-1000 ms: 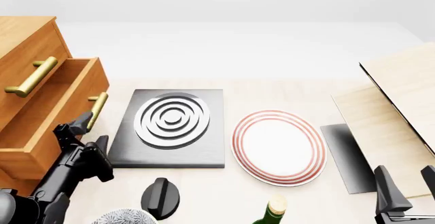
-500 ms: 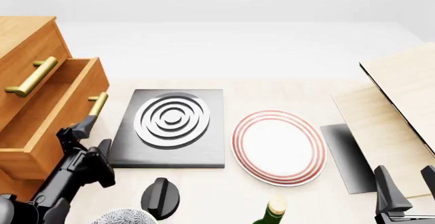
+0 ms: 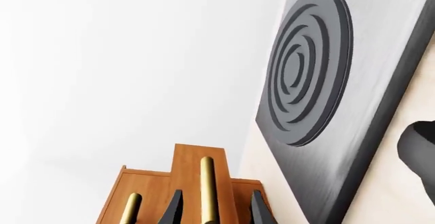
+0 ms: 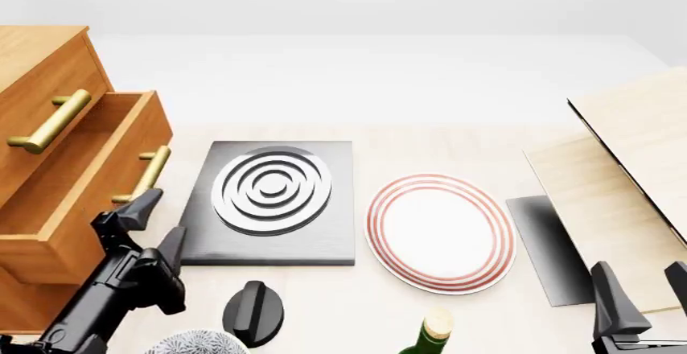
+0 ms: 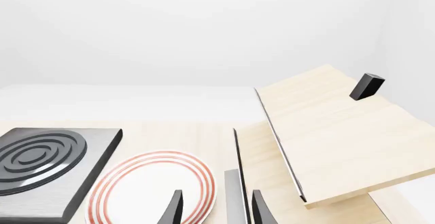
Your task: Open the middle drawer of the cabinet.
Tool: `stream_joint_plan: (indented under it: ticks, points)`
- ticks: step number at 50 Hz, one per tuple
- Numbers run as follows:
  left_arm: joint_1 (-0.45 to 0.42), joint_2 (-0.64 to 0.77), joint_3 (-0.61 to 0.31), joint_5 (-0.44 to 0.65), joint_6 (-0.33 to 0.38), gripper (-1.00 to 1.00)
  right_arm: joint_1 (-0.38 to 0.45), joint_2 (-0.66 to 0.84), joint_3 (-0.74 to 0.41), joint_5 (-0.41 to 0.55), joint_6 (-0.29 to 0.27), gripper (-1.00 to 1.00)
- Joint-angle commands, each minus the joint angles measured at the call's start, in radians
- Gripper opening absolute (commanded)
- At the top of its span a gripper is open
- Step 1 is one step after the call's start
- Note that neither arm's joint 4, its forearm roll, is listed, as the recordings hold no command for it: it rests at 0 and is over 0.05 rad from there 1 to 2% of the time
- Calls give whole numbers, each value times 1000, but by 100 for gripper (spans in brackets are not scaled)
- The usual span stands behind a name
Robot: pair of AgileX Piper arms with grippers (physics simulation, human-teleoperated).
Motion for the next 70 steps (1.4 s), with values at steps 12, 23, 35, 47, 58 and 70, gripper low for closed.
stream_joint_plan:
  ticks: [12, 23, 35, 47, 58, 70]
  points:
    - [-99, -175, 96, 0, -82, 100, 4, -1, 2, 1, 4, 100]
    - [-166, -457, 95, 249, -138, 100, 4, -1, 2, 1, 5, 100]
    - [-190, -845, 58, 640, -222, 100, 4, -1, 2, 1, 5, 100]
    - [-188, -1089, -102, 1047, -388, 100, 5, -1, 2, 2, 5, 100]
    - [-185, -1155, -213, 1218, -488, 100, 4, -1, 2, 1, 5, 100]
    - [-192, -1154, -345, 1384, -625, 100, 4, -1, 2, 1, 5, 100]
